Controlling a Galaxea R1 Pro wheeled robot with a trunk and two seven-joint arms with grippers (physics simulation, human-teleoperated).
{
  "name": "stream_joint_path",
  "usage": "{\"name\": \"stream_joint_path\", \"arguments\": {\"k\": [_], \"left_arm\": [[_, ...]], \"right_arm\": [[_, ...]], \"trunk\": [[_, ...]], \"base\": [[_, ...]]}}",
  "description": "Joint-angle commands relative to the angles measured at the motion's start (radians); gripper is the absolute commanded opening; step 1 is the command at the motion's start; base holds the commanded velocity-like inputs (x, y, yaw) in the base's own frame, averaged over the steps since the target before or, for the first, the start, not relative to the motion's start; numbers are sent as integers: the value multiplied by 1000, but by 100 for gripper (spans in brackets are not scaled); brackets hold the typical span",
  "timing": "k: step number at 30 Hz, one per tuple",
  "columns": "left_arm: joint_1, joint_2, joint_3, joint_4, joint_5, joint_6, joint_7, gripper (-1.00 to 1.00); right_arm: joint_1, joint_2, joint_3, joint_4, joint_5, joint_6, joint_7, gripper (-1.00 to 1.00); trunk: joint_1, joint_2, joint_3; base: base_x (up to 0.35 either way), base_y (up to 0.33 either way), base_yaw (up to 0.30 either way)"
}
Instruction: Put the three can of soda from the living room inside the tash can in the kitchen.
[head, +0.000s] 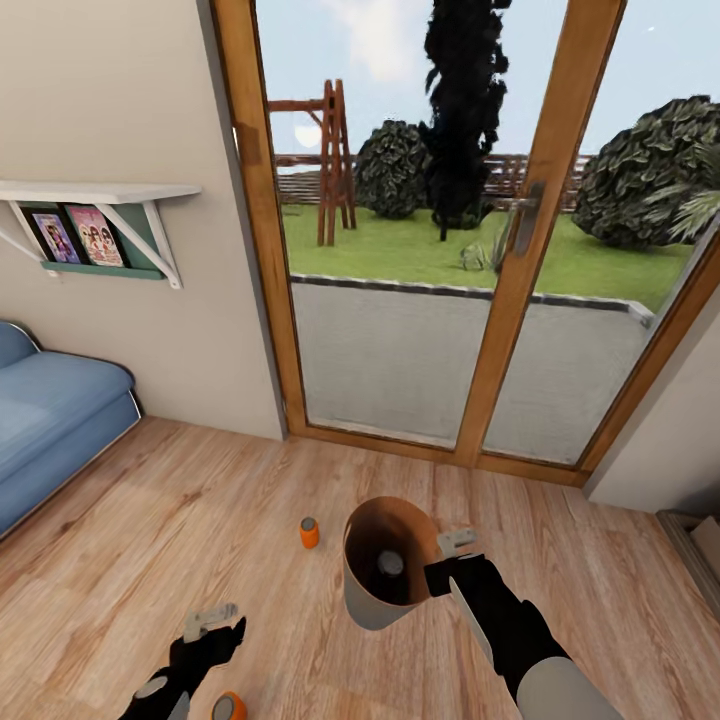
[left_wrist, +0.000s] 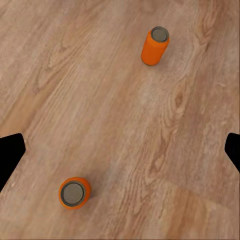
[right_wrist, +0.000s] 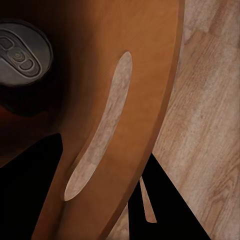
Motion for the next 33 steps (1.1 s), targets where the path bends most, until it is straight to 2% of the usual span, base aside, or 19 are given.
{"name": "stream_joint_path", "arguments": {"k": [1, 3, 8, 33], "left_arm": [[0, -3, -3, -3, -5, -24, 18, 100], [0, -7, -6, -8, -10, -59, 38, 100], [0, -6, -6, -11, -11, -76, 47, 100], [0, -3, -2, -9, -11, -79, 49, 100]], "right_arm": [[0, 0, 0, -1, -5, -2, 9, -100], [-1, 0, 0, -1, -5, -2, 9, -100], [0, 0, 0, -1, -5, -2, 9, -100], [0, 0, 2, -1, -5, -2, 8, -100]], "trunk": [[0, 0, 0], [0, 0, 0], [0, 0, 0], [0, 0, 0]], "base": [[0, 0, 0], [0, 0, 0], [38, 0, 0], [22, 0, 0]]}}
